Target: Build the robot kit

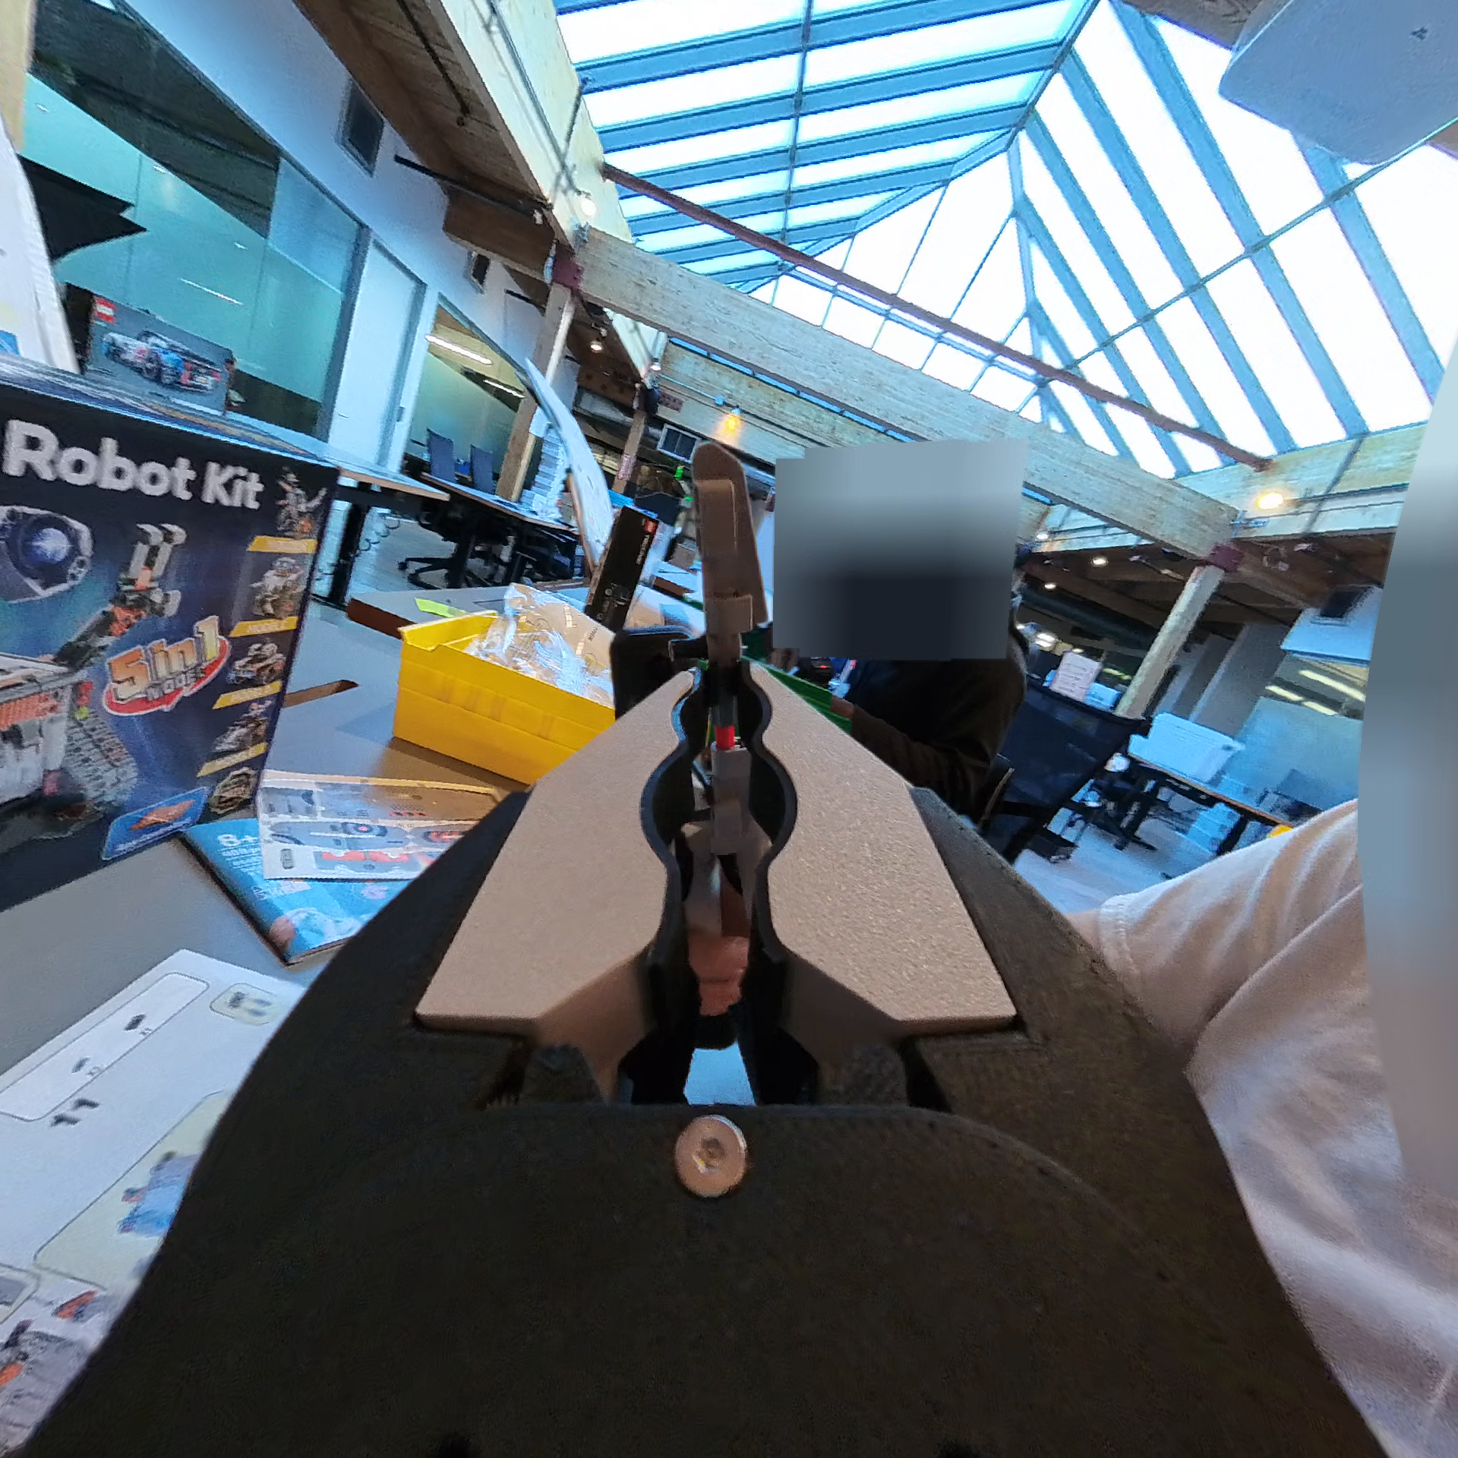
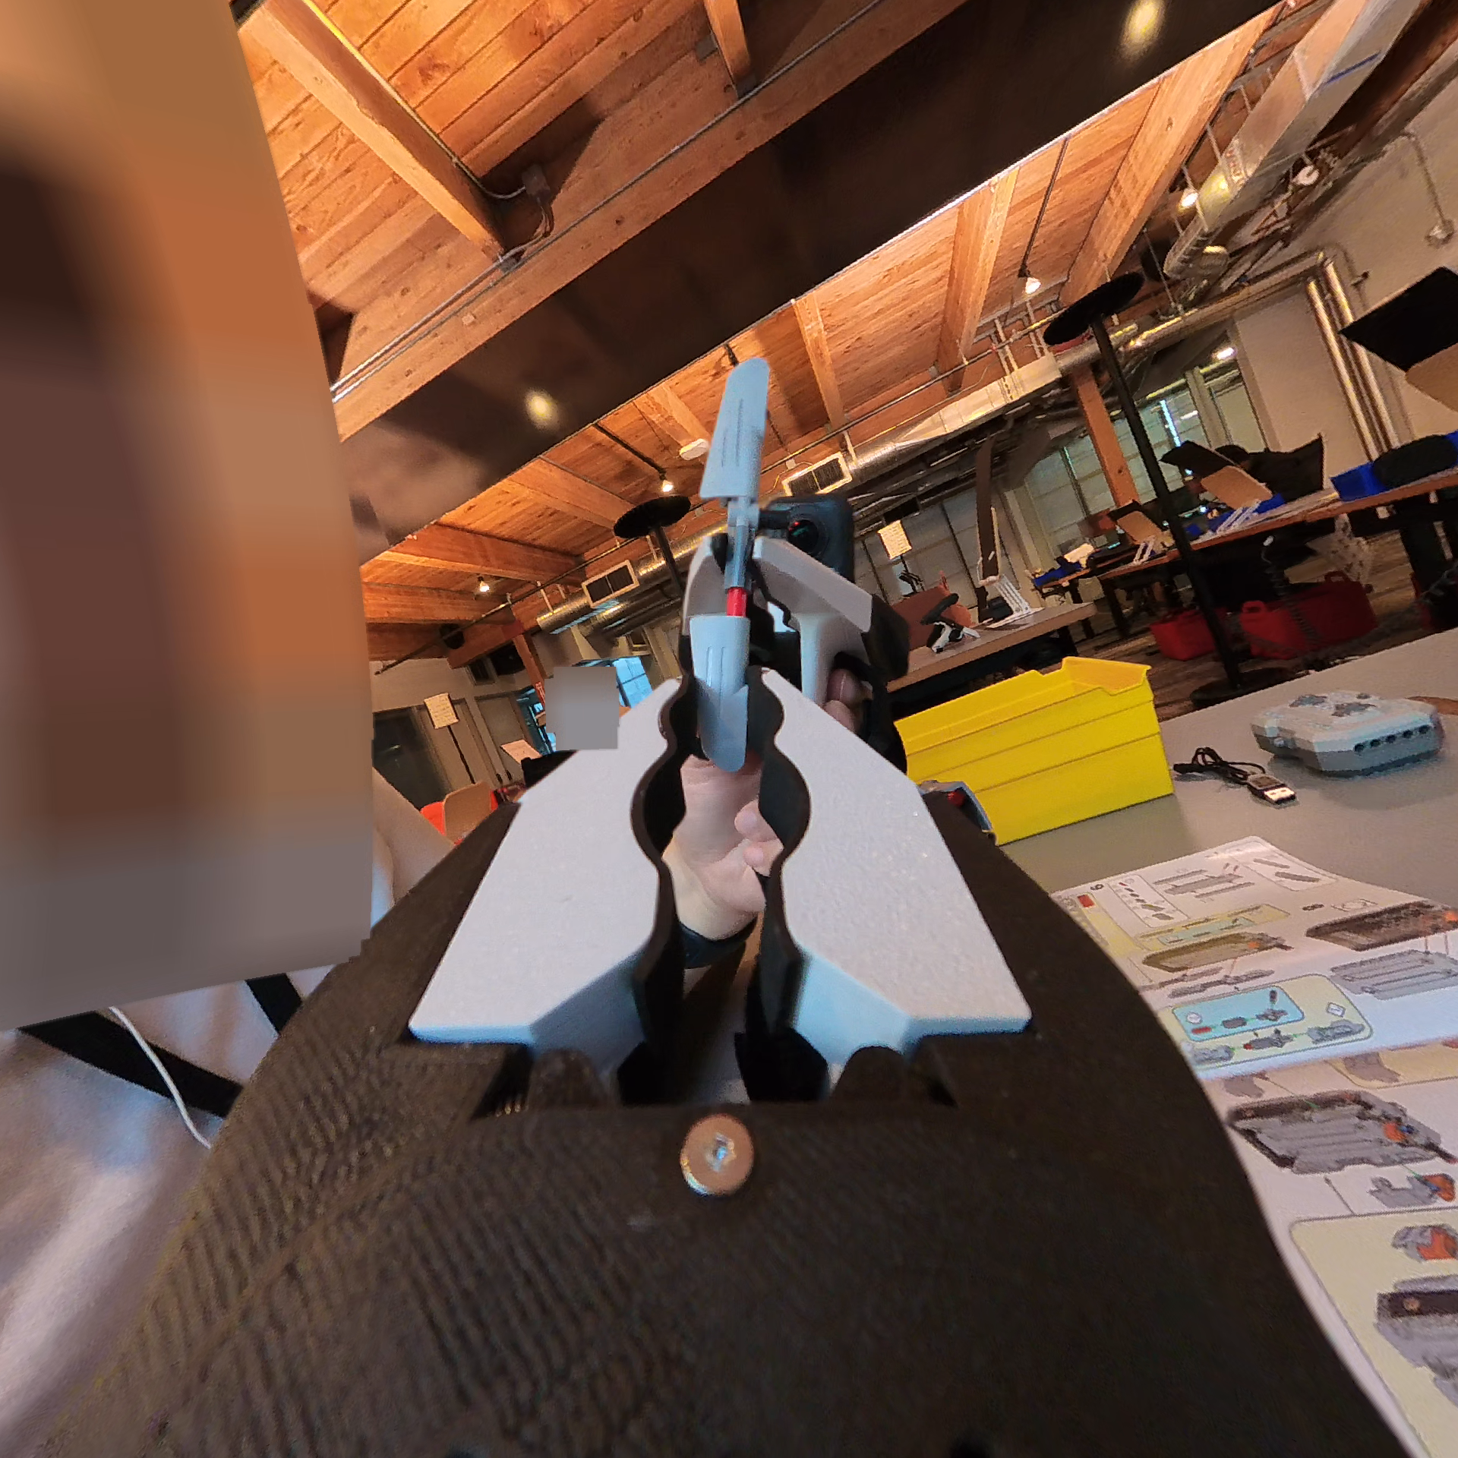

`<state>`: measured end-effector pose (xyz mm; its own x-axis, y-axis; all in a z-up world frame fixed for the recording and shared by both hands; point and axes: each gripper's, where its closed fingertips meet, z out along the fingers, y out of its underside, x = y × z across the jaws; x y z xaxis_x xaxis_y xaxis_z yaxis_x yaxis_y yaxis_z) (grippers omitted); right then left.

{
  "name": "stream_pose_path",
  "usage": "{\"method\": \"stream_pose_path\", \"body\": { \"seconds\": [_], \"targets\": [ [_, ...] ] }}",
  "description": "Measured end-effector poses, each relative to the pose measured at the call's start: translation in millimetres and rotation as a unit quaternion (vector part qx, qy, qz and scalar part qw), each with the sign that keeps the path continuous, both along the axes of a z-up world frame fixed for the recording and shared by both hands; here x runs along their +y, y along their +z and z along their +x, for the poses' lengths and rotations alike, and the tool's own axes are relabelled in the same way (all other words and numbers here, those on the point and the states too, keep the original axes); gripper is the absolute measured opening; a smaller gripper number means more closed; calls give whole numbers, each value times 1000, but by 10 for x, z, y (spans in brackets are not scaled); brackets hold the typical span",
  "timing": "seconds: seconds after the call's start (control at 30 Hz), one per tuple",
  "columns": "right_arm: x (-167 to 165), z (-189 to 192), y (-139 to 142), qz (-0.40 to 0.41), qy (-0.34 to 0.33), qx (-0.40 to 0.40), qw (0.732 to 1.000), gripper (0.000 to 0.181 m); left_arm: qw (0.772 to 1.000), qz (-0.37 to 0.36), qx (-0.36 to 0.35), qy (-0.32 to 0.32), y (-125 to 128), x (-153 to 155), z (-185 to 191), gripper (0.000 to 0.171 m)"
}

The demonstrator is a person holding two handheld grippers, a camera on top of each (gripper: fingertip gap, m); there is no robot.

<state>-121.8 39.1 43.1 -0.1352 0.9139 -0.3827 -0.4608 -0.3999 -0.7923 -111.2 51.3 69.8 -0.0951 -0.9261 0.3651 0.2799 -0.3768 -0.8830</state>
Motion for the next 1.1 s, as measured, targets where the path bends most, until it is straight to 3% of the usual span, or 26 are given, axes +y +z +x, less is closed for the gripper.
{"method": "stream_pose_path", "body": {
  "seconds": [0.23, 0.43, 0.8, 1.1],
  "targets": [
    [73, 16, -5, -64, 26, 38, 997, 11, 996, 53, 31, 58, -28, 54, -13, 5],
    [64, 48, 27, -42, 10, 41, 998, 11, 999, -36, -38, 14, 16, 70, 17, 4],
    [69, 41, 46, -61, 16, 62, 996, 10, 997, 15, -26, 69, 30, 70, 29, 5],
    [69, 60, 90, -74, 17, 96, 992, 11, 993, -52, -94, 58, 76, 91, 19, 5]
  ]
}}
